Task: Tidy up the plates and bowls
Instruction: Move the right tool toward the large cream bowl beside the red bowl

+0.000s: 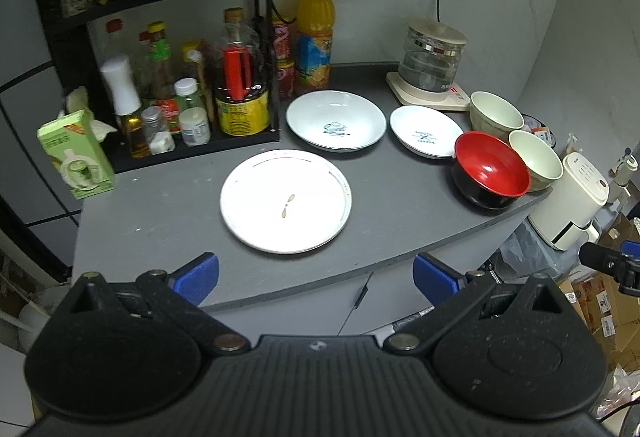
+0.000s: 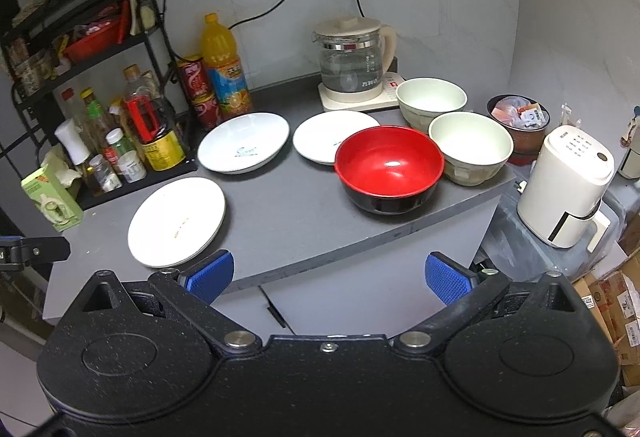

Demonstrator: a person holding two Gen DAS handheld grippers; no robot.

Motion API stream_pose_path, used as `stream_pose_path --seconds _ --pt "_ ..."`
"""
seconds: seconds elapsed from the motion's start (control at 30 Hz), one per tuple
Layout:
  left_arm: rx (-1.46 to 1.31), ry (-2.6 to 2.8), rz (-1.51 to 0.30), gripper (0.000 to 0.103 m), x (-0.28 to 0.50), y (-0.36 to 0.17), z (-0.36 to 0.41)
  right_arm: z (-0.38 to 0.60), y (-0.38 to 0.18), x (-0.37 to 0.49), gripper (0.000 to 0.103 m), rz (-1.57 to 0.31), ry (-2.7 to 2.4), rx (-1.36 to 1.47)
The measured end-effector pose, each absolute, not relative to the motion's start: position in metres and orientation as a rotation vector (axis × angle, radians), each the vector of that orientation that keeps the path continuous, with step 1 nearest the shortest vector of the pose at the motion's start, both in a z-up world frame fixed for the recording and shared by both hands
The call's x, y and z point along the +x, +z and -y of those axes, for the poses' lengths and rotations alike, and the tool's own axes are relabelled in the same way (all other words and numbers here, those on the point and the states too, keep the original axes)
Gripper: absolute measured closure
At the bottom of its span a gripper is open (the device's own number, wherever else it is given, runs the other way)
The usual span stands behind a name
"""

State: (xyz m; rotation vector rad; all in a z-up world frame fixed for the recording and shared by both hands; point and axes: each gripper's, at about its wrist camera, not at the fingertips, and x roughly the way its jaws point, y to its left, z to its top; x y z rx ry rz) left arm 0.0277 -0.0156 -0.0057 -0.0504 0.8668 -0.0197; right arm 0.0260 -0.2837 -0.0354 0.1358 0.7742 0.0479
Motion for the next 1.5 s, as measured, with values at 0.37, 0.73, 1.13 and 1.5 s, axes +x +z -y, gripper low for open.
stream_pose_path --seconds 0.37,0.73,1.13,1.5 --pt "-0.011 -0.120 -0.902 0.001 0.110 -0.023 0.038 0.295 -0.047 0.082 0.000 -0.803 -0.040 0.170" --pt "-0.007 -0.257 -0.929 0.001 0.194 -0.037 0.058 0.297 -0.057 0.142 0.000 -0.815 -0.137 0.190" --pt "0.030 -0.344 -0.953 0.001 0.252 -0.038 0.089 0.333 -0.063 0.184 0.000 -0.804 -0.238 0.254" --pt "0.030 -0.312 -0.971 0.003 0.296 -0.047 0.149 0.412 -0.076 0.221 0.000 -0.765 -0.266 0.277"
